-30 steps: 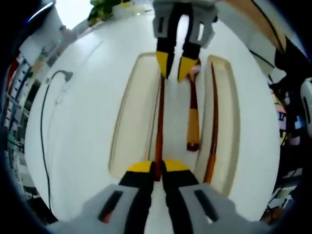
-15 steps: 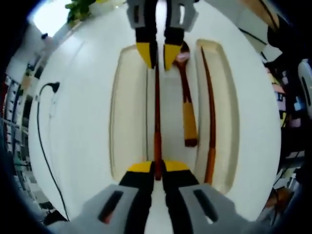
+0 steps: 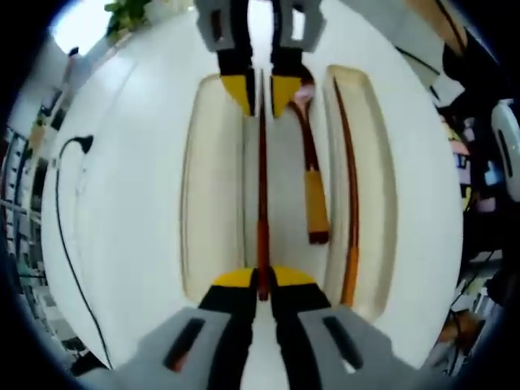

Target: Arrange the utensils inside the cutlery case until each visible utensil rests in its matching compartment.

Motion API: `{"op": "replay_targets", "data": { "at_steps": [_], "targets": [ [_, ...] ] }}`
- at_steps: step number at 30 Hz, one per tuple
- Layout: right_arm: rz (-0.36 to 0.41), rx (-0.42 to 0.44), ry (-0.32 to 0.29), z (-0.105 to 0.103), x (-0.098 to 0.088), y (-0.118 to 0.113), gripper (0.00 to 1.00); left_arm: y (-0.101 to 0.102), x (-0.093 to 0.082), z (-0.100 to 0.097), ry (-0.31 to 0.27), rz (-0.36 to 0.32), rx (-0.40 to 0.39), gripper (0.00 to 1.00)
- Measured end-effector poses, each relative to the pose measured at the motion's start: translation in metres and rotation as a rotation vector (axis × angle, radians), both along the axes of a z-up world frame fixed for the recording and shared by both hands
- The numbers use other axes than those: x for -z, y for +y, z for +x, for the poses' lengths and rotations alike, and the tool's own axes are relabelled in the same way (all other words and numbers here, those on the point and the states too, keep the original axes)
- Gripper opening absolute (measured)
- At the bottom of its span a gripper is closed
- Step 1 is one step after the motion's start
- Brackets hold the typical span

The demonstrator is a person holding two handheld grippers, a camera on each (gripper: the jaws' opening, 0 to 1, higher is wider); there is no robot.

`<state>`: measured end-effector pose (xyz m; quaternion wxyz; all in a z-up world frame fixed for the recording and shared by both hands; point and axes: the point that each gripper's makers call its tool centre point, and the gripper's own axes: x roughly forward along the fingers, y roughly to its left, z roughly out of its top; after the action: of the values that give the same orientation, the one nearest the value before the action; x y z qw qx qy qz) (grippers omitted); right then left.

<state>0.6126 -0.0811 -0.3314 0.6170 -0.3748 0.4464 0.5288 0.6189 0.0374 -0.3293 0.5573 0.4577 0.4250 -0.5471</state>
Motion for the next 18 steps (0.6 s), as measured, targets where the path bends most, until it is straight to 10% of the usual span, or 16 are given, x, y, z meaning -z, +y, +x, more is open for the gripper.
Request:
{"op": "replay_targets", "data": {
  "at_steps": [8,18],
  "targets": [
    [0.11,-0.161,-0.062,-0.0015,-0.0012,0.001,0.06,-0.0019,0.0019,-0.0011,-0.004,0.069,-0.009,0.07],
    [0.265,-0.094,-0.056,-0.0023,-0.0015,0.0053,0.02,-0.0014,0.0032,0.0005,-0.001,0.147,-0.011,0.07]
  ]
}}
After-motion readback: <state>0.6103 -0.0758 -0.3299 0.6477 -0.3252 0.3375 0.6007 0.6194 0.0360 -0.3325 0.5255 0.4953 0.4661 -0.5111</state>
